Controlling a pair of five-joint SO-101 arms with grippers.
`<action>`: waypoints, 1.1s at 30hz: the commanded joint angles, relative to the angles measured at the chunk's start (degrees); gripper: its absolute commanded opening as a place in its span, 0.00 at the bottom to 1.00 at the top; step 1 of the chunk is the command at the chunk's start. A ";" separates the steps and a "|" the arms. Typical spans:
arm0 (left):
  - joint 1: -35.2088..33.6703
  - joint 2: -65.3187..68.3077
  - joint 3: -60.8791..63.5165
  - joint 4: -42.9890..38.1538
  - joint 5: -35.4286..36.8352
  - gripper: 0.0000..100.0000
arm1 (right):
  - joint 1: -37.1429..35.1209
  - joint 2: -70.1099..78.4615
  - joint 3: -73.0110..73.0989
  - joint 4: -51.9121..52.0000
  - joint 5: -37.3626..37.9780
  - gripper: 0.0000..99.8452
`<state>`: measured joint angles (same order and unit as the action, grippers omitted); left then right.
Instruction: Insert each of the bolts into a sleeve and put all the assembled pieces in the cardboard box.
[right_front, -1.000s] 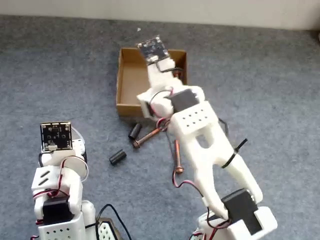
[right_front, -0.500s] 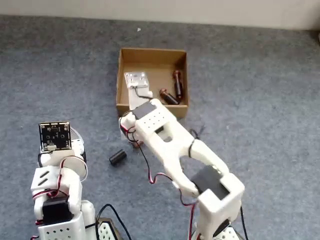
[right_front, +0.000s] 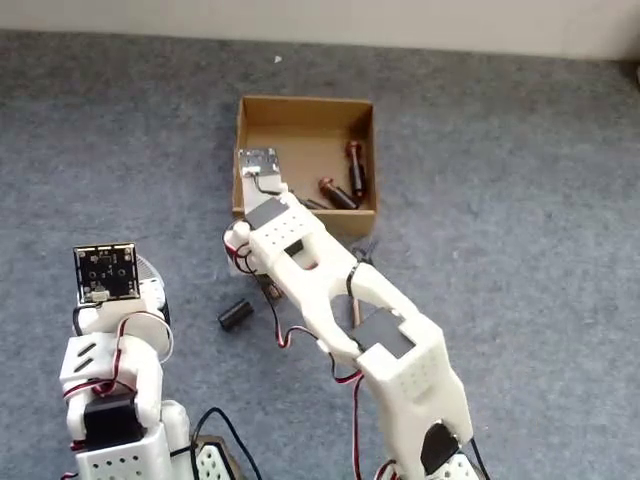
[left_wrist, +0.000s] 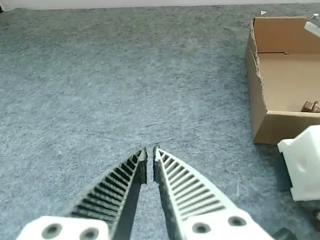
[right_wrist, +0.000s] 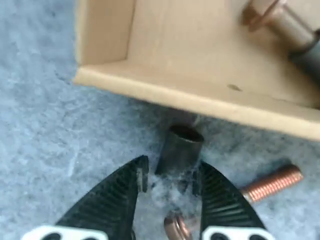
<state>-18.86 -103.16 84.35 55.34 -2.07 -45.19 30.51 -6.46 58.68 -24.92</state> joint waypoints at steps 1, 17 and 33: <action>-0.57 -0.22 -0.57 -0.18 0.88 0.05 | 2.42 0.31 -3.47 0.66 -0.62 0.10; -0.48 -0.22 -0.31 -0.18 0.88 0.05 | 2.68 -7.25 -19.30 29.76 10.81 0.00; 7.16 -0.22 -0.84 0.00 0.53 0.05 | 17.89 -49.10 3.38 29.93 12.04 0.00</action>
<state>-15.69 -103.16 84.35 55.34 -2.07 -32.35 -5.80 -9.63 90.15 -13.32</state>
